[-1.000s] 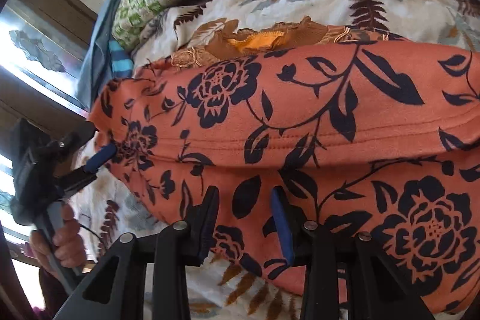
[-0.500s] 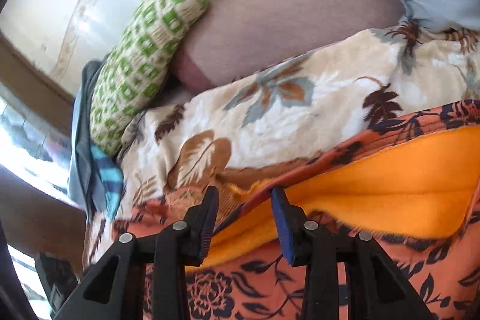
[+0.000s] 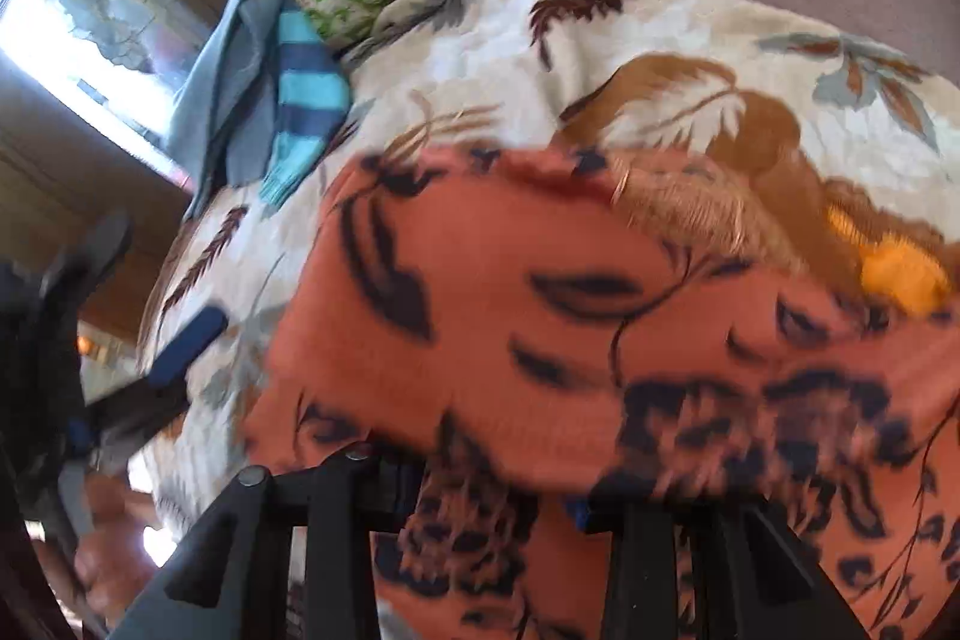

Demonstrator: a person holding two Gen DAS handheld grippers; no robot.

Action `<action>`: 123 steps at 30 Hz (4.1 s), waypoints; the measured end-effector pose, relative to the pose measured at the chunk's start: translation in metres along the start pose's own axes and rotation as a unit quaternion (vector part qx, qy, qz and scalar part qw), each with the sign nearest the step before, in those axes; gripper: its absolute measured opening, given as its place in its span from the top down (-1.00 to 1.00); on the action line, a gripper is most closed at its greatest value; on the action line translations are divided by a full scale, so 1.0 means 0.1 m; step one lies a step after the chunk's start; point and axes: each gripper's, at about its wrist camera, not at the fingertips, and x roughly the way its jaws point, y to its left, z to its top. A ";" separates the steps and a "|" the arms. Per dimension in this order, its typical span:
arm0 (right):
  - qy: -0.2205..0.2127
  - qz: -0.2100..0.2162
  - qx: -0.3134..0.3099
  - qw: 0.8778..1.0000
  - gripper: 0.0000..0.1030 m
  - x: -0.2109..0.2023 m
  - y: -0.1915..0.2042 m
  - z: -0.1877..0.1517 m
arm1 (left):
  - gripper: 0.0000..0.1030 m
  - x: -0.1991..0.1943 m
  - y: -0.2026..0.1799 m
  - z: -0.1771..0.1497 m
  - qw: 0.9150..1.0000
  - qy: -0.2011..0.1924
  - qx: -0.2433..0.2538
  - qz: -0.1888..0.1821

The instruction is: Fold small clothes

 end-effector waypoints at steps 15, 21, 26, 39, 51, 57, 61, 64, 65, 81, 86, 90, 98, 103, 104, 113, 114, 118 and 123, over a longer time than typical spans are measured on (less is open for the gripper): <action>-0.115 -0.067 0.115 0.984 0.23 -1.39 -1.18 -0.46 | -0.55 0.32 -0.38 -0.28 0.991 0.081 0.102 -0.008; -0.103 -0.111 0.189 0.970 0.23 -1.91 -1.95 -1.40 | -0.55 0.55 -0.40 -0.46 0.984 0.103 0.127 0.072; -0.093 -0.095 0.262 0.956 0.33 -1.94 -2.39 -1.73 | -0.55 0.65 -0.16 -0.44 0.969 0.090 0.121 0.197; -0.057 -0.178 0.234 0.954 0.27 -1.15 -2.57 -0.36 | -0.55 0.66 -0.21 -0.38 0.979 0.100 0.114 0.135; -0.116 -0.127 0.217 0.961 0.27 -1.75 -2.11 -0.74 | -0.55 0.52 -0.43 -0.44 0.979 0.085 0.150 0.104; -0.076 -0.162 0.147 0.973 0.27 -1.74 -1.65 -1.49 | -0.55 0.68 -0.60 -0.64 0.955 0.100 0.234 0.155; -0.069 -0.184 0.120 0.973 0.26 -1.61 -1.68 -1.76 | -0.57 0.88 -0.30 -0.64 0.935 0.126 0.226 0.241; -0.054 -0.175 0.132 0.974 0.26 -1.65 -1.71 -1.71 | -0.58 0.84 -0.35 -0.62 0.932 0.115 0.235 0.251; -0.059 -0.165 0.147 0.974 0.26 -1.69 -1.75 -1.69 | -0.58 0.84 -0.35 -0.62 0.933 0.115 0.232 0.250; -0.080 -0.081 0.279 0.953 0.39 -2.05 -2.56 -1.82 | -0.57 0.90 -0.46 -0.76 0.912 0.110 0.290 0.267; -0.065 -0.119 0.245 0.960 0.42 -2.04 -2.49 -1.82 | -0.61 0.84 -0.33 -0.61 0.932 0.108 0.241 0.249; -0.094 -0.083 0.239 0.963 0.36 -2.15 -2.35 -1.75 | -0.61 0.76 -0.36 -0.58 0.944 0.098 0.222 0.225; 0.002 -0.070 0.152 0.986 0.35 -1.60 -1.85 -1.77 | -0.61 0.83 -0.41 -0.65 0.936 0.108 0.242 0.234; -0.051 -0.072 0.134 0.987 0.34 -1.75 -1.72 -1.59 | -0.62 0.90 -0.45 -0.74 0.917 0.107 0.273 0.271; -0.059 -0.080 0.129 0.987 0.34 -1.73 -1.70 -1.52 | -0.62 0.90 -0.47 -0.75 0.916 0.105 0.278 0.270; -0.080 -0.126 0.116 0.982 -0.10 -1.35 -1.62 -1.08 | -0.74 0.93 -0.91 -1.11 0.885 0.085 0.391 0.239; -0.061 -0.131 0.107 0.984 -0.18 -1.23 -1.61 -1.10 | -0.74 0.99 -0.89 -1.15 0.873 0.091 0.404 0.257; -0.061 -0.169 0.064 0.982 -0.19 -1.24 -1.44 -1.13 | -0.74 1.04 -0.69 -1.05 0.872 0.117 0.376 0.289; -0.091 -0.118 0.062 0.987 -0.19 -1.44 -1.27 -1.23 | -0.74 0.61 -0.63 -0.71 0.925 0.083 0.280 0.242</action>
